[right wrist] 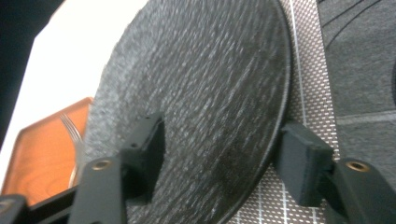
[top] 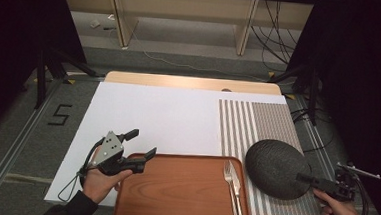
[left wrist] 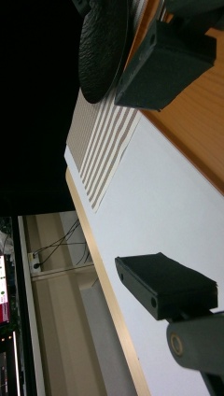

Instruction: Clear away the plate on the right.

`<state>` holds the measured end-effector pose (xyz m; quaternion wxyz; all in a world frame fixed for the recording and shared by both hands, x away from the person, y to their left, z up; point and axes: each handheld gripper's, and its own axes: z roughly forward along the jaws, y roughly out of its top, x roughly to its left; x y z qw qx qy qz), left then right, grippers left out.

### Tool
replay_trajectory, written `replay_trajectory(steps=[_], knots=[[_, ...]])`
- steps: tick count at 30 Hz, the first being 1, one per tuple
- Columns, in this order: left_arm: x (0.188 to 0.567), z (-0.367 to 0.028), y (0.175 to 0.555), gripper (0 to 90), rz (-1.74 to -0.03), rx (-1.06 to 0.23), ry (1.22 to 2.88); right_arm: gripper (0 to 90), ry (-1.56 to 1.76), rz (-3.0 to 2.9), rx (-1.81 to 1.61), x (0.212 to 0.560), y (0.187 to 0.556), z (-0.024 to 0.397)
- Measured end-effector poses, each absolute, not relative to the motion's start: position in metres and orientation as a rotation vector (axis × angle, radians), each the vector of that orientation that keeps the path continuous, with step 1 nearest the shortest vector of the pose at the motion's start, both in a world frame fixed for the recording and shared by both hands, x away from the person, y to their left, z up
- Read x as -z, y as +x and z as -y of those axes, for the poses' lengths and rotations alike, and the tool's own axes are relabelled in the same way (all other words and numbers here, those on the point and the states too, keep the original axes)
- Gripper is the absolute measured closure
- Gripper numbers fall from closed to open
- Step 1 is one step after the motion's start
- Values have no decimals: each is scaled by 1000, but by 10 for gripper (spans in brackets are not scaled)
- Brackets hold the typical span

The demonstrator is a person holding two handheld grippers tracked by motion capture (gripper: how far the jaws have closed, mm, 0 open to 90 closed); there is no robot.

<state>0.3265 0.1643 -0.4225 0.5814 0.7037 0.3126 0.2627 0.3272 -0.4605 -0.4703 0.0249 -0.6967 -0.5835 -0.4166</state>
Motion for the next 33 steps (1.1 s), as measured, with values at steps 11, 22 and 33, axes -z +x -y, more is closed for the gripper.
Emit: replay_trajectory(steps=[11, 22, 33], knots=[[423, -164, 326, 186, -729, -614, 1647, 706, -2235, 1703, 1258, 473, 327, 464], [422, -164, 326, 188, -728, -614, 1649, 795, -2230, 1610, 1329, 470, 325, 470], [422, -164, 326, 187, -728, -614, 1650, 819, -2209, 1558, 1384, 469, 326, 473]])
